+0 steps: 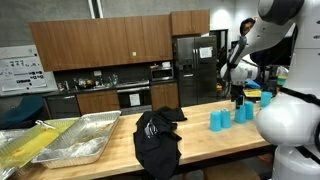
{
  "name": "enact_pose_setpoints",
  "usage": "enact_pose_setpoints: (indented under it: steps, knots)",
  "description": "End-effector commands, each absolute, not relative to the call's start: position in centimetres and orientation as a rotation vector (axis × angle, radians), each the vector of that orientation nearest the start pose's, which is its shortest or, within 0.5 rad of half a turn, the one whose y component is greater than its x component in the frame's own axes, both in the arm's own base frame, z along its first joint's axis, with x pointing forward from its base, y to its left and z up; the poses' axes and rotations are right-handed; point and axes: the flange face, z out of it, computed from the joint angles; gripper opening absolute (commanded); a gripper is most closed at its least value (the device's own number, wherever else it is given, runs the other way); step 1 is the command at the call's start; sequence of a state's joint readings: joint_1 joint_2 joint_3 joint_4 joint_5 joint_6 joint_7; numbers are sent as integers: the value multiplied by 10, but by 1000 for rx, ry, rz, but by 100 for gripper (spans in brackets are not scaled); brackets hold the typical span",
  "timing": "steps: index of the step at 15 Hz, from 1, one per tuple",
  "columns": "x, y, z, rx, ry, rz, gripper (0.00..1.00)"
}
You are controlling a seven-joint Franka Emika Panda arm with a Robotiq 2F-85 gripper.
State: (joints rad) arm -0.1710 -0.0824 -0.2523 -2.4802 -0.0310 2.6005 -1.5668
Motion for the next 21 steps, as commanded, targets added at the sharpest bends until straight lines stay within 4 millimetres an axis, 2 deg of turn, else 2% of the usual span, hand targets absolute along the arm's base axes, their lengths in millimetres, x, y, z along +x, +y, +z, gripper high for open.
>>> enact_pose_setpoints:
  steps: [1,6,11,13,14,17,21]
  knots:
    - [444,-191,340,-2746,-1822,-207,100]
    - [446,-183,341,-2758,-1808,-221,100]
    - [447,-188,343,-2795,-1757,-227,100]
    - [446,-187,344,-2794,-1701,-280,100]
    - [444,-185,345,-2819,-1610,-346,100]
    - [440,-164,340,-2798,-1509,-462,100]
    - [441,-143,334,-2750,-1580,-446,100]
